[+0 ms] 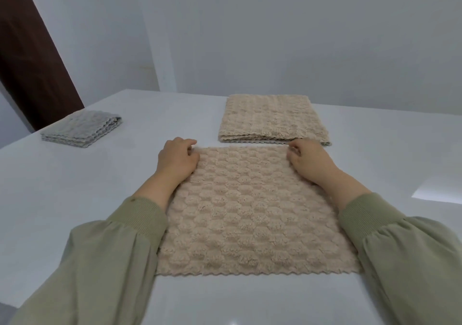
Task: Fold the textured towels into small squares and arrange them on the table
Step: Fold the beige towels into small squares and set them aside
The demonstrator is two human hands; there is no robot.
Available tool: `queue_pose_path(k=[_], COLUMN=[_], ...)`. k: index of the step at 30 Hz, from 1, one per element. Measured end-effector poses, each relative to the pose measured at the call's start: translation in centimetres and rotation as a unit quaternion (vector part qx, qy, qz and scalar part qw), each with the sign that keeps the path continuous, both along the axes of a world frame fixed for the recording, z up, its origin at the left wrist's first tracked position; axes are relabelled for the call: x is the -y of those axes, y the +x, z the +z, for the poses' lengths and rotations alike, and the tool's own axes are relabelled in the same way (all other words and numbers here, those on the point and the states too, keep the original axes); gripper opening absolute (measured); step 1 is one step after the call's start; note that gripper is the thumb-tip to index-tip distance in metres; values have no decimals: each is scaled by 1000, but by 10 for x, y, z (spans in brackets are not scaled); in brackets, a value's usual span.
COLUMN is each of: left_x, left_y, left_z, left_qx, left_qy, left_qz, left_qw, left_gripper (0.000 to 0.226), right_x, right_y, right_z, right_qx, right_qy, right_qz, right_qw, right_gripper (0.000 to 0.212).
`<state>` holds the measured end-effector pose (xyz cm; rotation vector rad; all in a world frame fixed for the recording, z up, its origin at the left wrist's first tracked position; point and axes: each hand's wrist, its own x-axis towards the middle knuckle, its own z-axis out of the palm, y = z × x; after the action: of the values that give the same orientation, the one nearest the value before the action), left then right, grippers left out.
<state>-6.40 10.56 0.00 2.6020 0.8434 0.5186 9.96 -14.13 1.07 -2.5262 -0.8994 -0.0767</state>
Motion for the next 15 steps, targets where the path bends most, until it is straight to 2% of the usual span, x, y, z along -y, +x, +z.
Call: queue_pose_path(k=[3,6,11,13,15], left_x=[-4,-6,-5,-3,1], left_y=[8,10,7,4,-1], left_z=[-1,-1,1,2,5], left_qx=[-51,-38,15,65,97], left_qy=[44,46,-5,-49,-81], left_qz=[15,22,22,18,18], left_qw=[998,998,1000,997,992], left_gripper=[42,35,8,15,17], right_x=[-2,-4,-6,-5,-2], right_y=[10,16,14,11,6], right_z=[-6,-8,-8,-8,-5], right_qx=[58,94,75,72,36], right_qy=[-58,-107,-53,-13,58], right_qz=[-50,-82,-82,-75,-65], right_qw=[995,986,992,995,996], right_gripper=[34,35,26,20,25])
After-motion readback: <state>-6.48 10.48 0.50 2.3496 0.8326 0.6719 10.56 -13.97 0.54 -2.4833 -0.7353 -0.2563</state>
